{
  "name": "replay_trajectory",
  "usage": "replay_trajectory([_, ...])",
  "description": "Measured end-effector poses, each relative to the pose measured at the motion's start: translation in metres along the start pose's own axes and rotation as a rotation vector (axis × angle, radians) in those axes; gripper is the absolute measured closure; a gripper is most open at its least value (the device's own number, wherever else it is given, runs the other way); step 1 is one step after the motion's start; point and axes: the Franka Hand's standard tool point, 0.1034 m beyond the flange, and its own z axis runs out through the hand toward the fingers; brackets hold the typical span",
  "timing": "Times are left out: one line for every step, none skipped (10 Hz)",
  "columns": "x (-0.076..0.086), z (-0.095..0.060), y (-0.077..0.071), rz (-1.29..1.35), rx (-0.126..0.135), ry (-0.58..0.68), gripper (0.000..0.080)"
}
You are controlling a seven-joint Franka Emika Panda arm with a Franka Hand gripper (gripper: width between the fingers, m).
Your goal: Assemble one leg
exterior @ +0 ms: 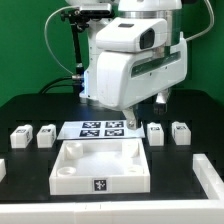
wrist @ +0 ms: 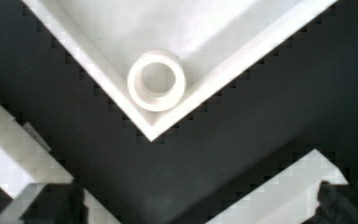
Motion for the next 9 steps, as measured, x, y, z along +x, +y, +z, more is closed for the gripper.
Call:
replay_trajectory([-0.0001,0.0006,-0.0002,0.000,0.001,-0.001,0.0150])
replay_trajectory([-0.0001,0.0006,-0.0002,0.000,0.001,-0.001,0.0150])
replay_trajectory([-0.0001,0.0006,-0.0002,0.000,0.001,-0.001,0.0150])
replay_trajectory([-0.0001,0.0007,-0.0002,0.000,0.001,-0.001,0.0150])
replay_trajectory([-0.0002,0.0008,-0.0002,0.000,0.001,-0.001,0.0150])
replay_trajectory([-0.0002,0.0009,-0.0002,0.000,0.001,-0.001,0.0150])
replay_trajectory([-0.0002,0.0009,-0.0003,0.000,0.001,-0.001,0.0150])
replay_trajectory([-0.0002,0.0010,-0.0003,0.000,0.002,-0.001,0.0150])
replay_trajectory([-0.0002,0.0011,-0.0003,0.000,0.002,-0.001,0.0150])
